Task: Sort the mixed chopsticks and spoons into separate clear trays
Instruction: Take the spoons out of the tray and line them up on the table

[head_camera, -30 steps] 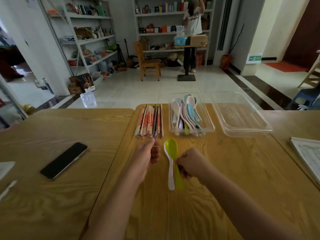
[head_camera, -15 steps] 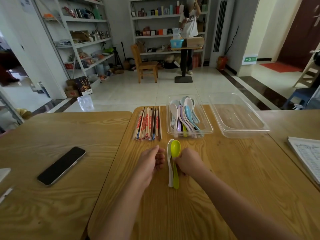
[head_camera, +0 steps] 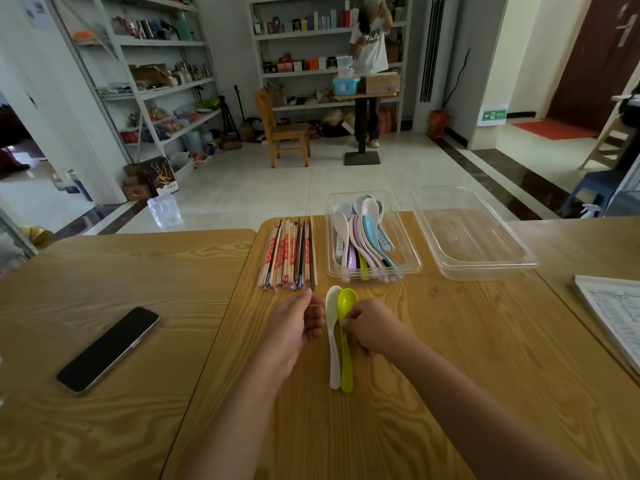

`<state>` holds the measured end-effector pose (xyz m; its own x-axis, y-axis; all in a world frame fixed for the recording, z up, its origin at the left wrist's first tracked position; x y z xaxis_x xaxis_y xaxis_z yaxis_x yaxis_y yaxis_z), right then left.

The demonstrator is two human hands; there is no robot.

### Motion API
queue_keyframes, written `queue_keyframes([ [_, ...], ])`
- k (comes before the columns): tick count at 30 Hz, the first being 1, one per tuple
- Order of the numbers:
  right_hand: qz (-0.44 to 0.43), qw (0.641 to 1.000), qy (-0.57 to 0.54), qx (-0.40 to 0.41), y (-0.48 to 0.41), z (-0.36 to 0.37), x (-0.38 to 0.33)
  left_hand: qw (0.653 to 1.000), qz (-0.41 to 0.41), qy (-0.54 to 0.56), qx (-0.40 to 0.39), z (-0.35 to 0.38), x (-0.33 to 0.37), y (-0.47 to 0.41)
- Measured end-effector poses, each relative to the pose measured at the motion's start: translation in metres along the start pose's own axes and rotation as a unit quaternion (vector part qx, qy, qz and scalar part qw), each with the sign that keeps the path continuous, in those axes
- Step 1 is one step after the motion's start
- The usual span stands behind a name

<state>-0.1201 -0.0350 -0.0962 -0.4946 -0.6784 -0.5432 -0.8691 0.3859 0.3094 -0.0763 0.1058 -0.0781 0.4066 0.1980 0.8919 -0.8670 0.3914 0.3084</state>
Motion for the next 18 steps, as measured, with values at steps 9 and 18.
queue_keyframes([
  [9,-0.019,0.994,-0.075,0.072,-0.022,-0.08,0.0,0.999,0.02,-0.018,-0.035,0.022,0.028,-0.035],
  [18,0.013,0.982,0.105,0.158,-0.104,-0.131,0.011,0.998,0.01,-0.036,-0.049,0.078,0.052,-0.088],
])
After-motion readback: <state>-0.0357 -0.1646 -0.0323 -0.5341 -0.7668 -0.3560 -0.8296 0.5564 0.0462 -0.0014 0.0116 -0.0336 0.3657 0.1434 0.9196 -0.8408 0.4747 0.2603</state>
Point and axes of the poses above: each hand's wrist, its own y-axis away from the middle knuckle, its own z-axis out of the palm, x = y × z, the point moved 5 cm from there along -y, towards the middle knuckle, and after that the axes turned 12 degrees about y, right-handed, at the moved point
